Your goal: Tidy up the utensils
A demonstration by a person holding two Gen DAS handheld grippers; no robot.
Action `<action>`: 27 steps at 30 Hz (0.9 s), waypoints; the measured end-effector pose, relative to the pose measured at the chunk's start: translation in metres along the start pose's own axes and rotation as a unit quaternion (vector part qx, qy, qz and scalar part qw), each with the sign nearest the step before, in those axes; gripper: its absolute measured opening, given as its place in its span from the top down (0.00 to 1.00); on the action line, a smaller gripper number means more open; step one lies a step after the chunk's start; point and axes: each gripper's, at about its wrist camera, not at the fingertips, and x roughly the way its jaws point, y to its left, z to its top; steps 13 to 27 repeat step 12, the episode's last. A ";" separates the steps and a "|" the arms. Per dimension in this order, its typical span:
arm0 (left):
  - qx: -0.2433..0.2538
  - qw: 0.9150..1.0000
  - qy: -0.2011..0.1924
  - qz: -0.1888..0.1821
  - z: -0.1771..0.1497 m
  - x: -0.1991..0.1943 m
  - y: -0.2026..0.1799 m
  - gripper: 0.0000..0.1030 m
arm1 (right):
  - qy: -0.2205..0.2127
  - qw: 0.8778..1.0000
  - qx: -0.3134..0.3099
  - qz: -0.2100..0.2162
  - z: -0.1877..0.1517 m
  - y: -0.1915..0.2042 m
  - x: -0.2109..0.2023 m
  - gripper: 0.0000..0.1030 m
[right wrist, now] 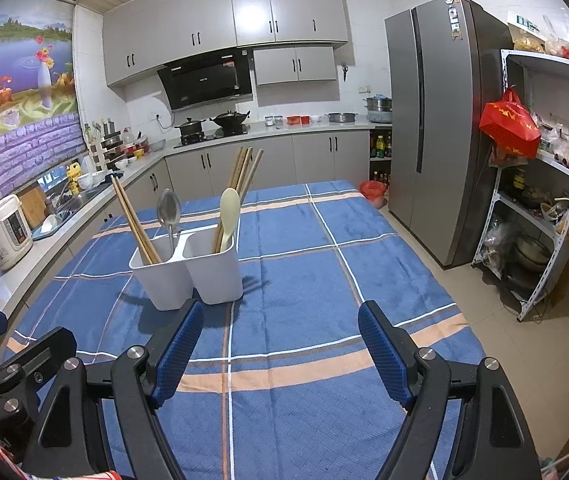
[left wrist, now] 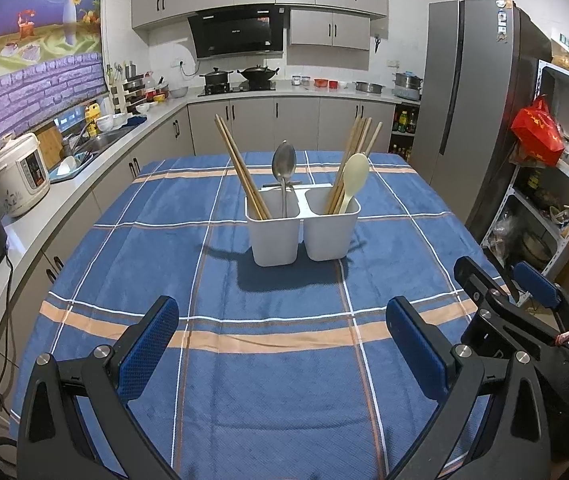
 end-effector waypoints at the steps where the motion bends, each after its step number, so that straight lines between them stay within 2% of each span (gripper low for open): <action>1: 0.000 1.000 0.002 0.000 0.000 0.001 -0.002 0.00 | 0.002 1.000 -0.001 0.000 0.000 0.000 0.001 0.19; 12: -0.009 0.999 0.036 -0.003 -0.003 0.026 0.000 0.00 | 0.027 1.000 -0.005 -0.004 -0.003 -0.004 0.019 0.19; 27: -0.009 0.999 0.036 -0.003 -0.003 0.026 0.000 0.00 | 0.027 1.000 -0.005 -0.004 -0.003 -0.004 0.019 0.19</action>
